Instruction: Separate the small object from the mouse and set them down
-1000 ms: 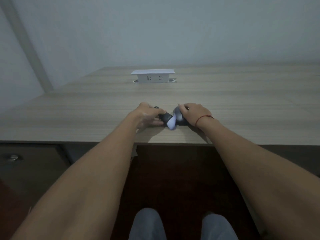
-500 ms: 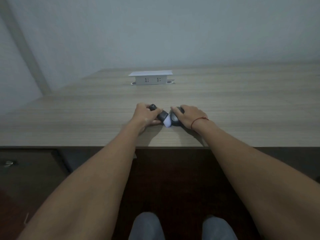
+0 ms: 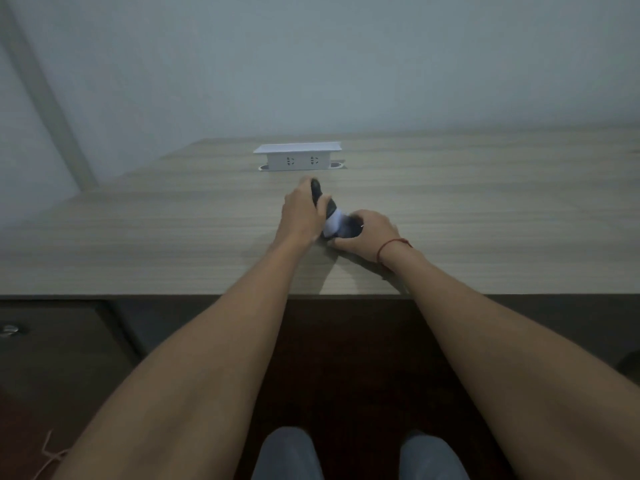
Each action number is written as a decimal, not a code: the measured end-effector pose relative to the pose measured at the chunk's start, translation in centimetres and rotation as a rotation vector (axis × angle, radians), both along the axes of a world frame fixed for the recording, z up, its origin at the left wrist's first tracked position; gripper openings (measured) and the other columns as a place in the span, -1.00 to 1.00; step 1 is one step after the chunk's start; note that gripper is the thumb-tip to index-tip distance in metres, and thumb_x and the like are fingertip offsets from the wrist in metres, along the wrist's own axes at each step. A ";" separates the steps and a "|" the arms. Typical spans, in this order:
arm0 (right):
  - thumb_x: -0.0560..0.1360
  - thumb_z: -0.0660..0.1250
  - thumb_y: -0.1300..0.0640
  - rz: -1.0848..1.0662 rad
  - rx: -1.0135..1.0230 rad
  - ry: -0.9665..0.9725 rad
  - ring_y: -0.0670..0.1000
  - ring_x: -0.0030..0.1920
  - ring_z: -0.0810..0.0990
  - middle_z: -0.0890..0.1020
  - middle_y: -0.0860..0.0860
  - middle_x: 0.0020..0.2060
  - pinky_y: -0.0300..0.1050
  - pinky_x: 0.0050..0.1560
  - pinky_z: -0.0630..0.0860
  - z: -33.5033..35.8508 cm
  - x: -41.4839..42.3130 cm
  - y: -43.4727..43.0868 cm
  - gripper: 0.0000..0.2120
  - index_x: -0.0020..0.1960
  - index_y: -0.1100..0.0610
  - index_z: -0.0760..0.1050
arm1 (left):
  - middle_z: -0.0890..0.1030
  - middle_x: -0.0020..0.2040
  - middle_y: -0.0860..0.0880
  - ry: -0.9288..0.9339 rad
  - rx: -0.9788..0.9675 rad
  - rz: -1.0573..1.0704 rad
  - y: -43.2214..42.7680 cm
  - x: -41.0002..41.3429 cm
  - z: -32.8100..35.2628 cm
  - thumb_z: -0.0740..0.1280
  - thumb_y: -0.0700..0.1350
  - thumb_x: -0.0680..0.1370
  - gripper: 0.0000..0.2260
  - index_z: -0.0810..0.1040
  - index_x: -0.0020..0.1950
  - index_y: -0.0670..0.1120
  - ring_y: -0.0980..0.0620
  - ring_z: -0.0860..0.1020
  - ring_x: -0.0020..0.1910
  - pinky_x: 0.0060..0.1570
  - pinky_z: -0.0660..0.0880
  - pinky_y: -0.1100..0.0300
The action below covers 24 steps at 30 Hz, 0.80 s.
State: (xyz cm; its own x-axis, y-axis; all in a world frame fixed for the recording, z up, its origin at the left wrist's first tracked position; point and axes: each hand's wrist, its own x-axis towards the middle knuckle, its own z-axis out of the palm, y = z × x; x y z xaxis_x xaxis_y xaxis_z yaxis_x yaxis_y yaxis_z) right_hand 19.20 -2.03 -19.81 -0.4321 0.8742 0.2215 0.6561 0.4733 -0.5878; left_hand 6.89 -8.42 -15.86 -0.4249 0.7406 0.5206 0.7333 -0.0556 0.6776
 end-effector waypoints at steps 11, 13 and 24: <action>0.21 0.53 -0.16 0.060 -0.131 0.030 0.08 0.11 0.55 0.59 -0.01 0.14 0.13 0.20 0.49 0.9 1.3 1.0 -0.35 0.24 -0.01 0.48 | 0.57 -0.01 -0.11 -0.162 0.120 0.023 0.4 -0.7 0.0 0.33 -0.11 0.55 -0.78 0.52 0.14 -0.19 -0.09 0.55 0.00 0.04 0.49 0.12; 0.20 0.53 -0.15 0.071 -0.146 0.048 0.07 0.09 0.55 0.60 -0.01 0.11 0.13 0.18 0.50 0.8 1.1 1.0 -0.39 0.21 -0.03 0.49 | 0.59 0.02 -0.14 -0.117 0.070 -0.010 0.8 0.0 0.1 0.34 -0.13 0.55 -0.78 0.52 0.14 -0.19 -0.06 0.54 -0.02 0.06 0.52 0.08; 0.34 0.48 0.21 0.133 -0.301 0.090 0.01 0.14 0.44 0.48 0.04 0.31 -0.16 0.00 0.37 2.2 3.0 2.0 -0.32 0.42 0.01 0.36 | 0.53 0.20 -0.24 -0.171 -0.113 0.150 0.6 -1.8 -1.8 0.30 -0.14 0.59 -0.74 0.44 0.23 -0.21 -0.16 0.54 0.13 0.13 0.51 0.04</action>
State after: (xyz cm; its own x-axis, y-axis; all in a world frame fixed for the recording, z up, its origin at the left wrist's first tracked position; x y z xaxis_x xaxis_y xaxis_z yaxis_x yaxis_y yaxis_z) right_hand 22.18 -0.04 -17.66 -0.5376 0.8432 0.0048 0.5394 0.3483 -0.7666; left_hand 5.08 -7.86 -17.66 -0.6091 0.7119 0.3497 0.6022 0.1281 0.7880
